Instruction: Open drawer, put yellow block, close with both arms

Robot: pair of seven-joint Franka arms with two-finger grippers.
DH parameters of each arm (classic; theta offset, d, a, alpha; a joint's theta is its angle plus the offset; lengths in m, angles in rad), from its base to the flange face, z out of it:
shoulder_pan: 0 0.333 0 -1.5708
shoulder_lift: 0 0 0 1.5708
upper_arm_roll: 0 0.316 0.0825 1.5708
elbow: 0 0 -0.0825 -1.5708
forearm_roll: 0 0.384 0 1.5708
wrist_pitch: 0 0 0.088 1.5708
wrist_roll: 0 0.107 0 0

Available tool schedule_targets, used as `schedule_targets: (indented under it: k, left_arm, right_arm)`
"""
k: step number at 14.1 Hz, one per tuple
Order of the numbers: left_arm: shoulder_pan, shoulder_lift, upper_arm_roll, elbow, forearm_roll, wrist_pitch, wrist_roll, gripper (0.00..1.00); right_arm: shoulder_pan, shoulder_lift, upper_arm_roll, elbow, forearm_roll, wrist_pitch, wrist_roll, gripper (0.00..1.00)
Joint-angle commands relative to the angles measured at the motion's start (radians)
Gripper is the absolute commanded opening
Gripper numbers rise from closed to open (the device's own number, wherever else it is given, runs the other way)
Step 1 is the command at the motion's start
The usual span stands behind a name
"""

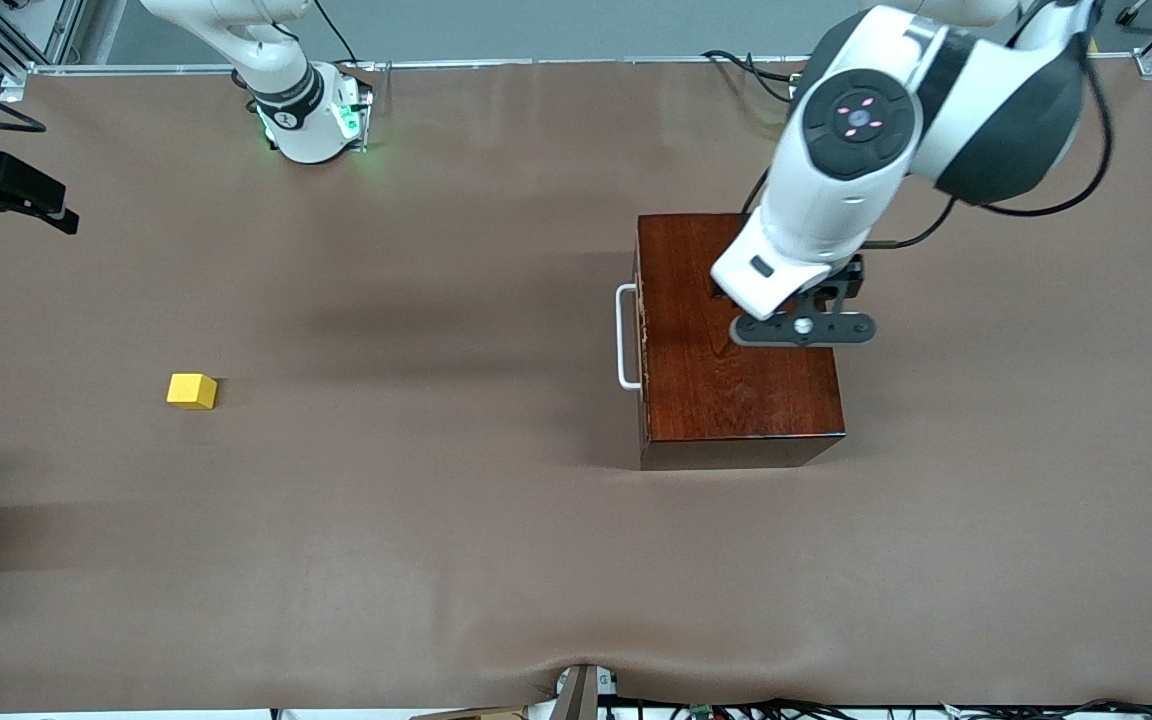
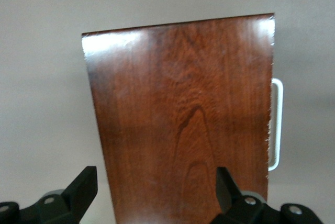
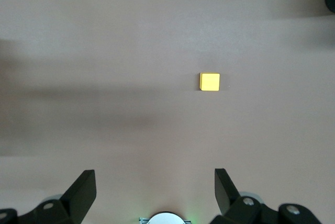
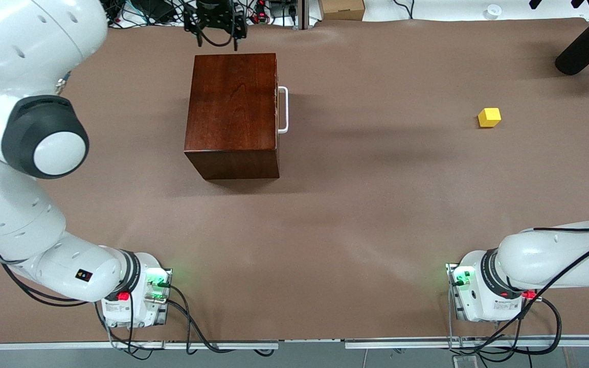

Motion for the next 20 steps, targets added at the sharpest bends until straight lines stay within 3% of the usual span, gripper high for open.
schedule_targets:
  k: [1,10,17,20]
  left_arm:
    - [-0.064,0.037,0.010,0.043,0.046,0.000,-0.072,1.00]
    - [-0.237,0.238,0.015,0.121,0.077,0.186,-0.388,1.00]
    - [-0.498,0.379,0.257,0.190,0.076,0.253,-0.429,1.00]
    - [-0.509,0.382,0.268,0.181,0.079,0.256,-0.394,1.00]
  right_arm:
    - [-0.007,-0.004,0.001,-0.004,0.017,-0.004,0.003,1.00]
    - [-0.007,-0.002,0.001,-0.004,0.017,-0.006,0.003,1.00]
    - [-0.007,-0.002,0.001,-0.004,0.017,-0.006,0.003,1.00]
    - [-0.007,-0.002,0.001,-0.004,0.017,-0.006,0.003,1.00]
